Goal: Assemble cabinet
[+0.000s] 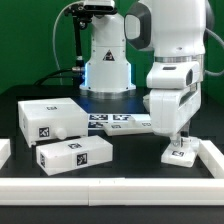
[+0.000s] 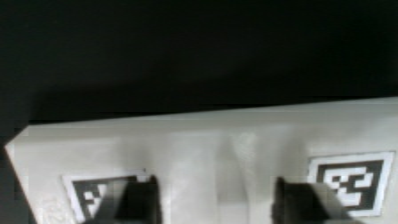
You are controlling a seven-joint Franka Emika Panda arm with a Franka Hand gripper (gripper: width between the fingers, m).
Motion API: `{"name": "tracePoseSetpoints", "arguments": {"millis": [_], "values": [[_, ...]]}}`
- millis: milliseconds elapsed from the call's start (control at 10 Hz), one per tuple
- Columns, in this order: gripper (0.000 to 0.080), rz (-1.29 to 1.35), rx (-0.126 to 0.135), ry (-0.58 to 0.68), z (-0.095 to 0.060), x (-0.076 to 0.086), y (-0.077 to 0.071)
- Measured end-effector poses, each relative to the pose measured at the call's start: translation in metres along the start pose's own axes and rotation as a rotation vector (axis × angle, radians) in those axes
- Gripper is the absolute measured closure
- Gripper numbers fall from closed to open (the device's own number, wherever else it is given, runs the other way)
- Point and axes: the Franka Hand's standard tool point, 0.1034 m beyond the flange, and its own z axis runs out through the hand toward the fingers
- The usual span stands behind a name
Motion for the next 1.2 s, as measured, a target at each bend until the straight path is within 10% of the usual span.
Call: {"name": "tracePoseSetpoints", "arguments": {"millis": [200, 500, 900, 1100, 1200], "values": [[0.0754, -0.042, -0.006, -0.014, -0.017, -0.005, -0.022], [0.0796, -0.110, -0.014, -0.003, -0.029, -0.015, -0.069], [0.0796, -0.047, -0.002, -0.017, -0.028, -0.018, -0.058], [0.0528, 0.128, 0.010, -0.009, -0.034, -0.002, -0.020], [0.0528, 0.225, 0.026, -0.004, -0.033, -0.005, -0.014]]}}
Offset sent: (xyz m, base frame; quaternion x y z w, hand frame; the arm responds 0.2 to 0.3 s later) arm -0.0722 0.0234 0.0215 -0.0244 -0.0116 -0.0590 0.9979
